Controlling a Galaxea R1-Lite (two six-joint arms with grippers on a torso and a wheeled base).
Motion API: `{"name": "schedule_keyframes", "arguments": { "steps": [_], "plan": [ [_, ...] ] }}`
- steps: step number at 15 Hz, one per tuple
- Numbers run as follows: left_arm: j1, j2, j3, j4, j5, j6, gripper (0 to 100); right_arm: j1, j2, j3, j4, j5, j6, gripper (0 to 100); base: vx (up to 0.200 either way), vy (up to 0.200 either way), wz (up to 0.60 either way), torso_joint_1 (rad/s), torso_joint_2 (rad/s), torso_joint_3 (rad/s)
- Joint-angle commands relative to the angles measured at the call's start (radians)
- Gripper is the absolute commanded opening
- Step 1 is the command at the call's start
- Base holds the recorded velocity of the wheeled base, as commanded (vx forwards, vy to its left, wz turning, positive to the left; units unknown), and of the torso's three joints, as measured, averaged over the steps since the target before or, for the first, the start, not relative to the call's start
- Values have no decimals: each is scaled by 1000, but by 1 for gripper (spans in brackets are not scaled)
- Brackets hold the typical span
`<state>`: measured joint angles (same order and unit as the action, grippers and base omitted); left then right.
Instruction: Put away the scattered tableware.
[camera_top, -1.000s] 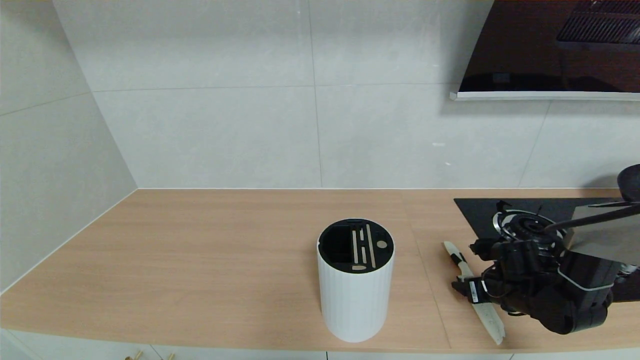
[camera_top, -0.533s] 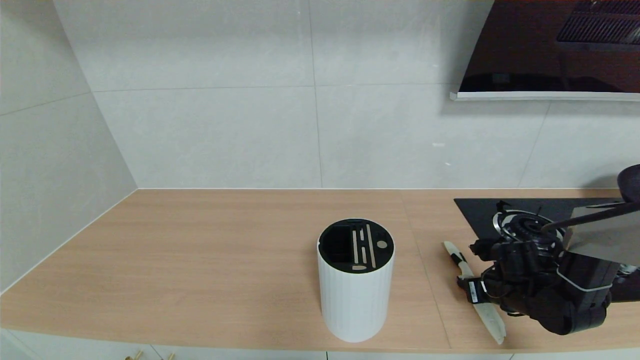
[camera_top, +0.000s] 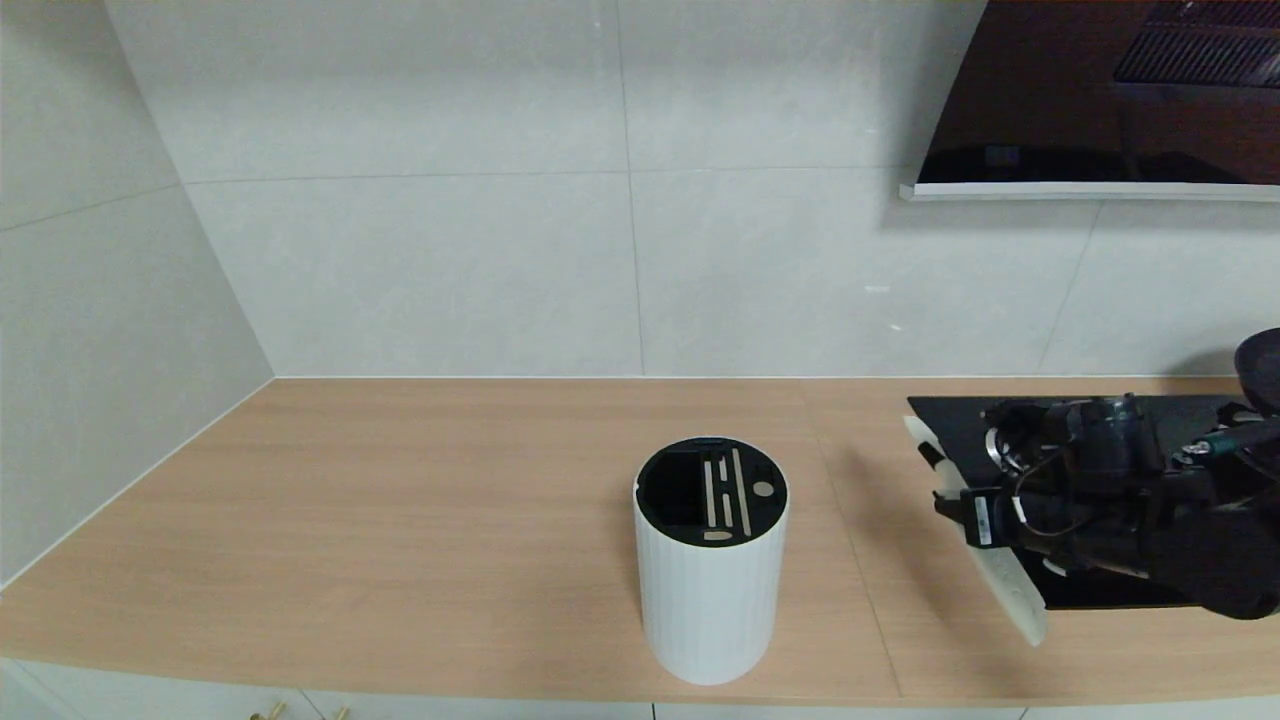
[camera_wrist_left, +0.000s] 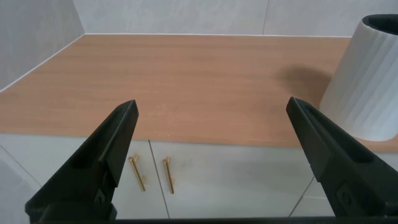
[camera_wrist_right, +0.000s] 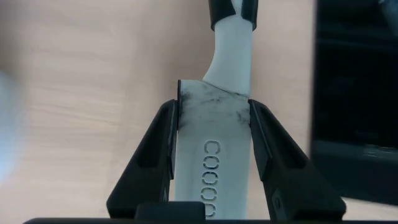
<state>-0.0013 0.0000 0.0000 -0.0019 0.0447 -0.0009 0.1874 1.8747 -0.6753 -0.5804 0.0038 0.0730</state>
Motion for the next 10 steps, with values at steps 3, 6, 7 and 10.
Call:
{"name": "schedule_keyframes", "arguments": {
  "steps": [3,6,7,10],
  "plan": [
    [0,0,0,-3,0,2,100,92,-270,-119,143,39,45,0,0,0,0,0,0,0],
    [-11,31,-281,80,-101,-102,100,112,-350,-191,175,38,39,0,0,0,0,0,0,0],
    [-28,86,-368,154,-183,-102,100,133,-370,-224,202,38,39,0,0,0,0,0,0,0],
    [-59,540,-624,240,-456,-100,100,237,-404,-328,295,30,39,0,0,0,0,0,0,0]
  ]
}}
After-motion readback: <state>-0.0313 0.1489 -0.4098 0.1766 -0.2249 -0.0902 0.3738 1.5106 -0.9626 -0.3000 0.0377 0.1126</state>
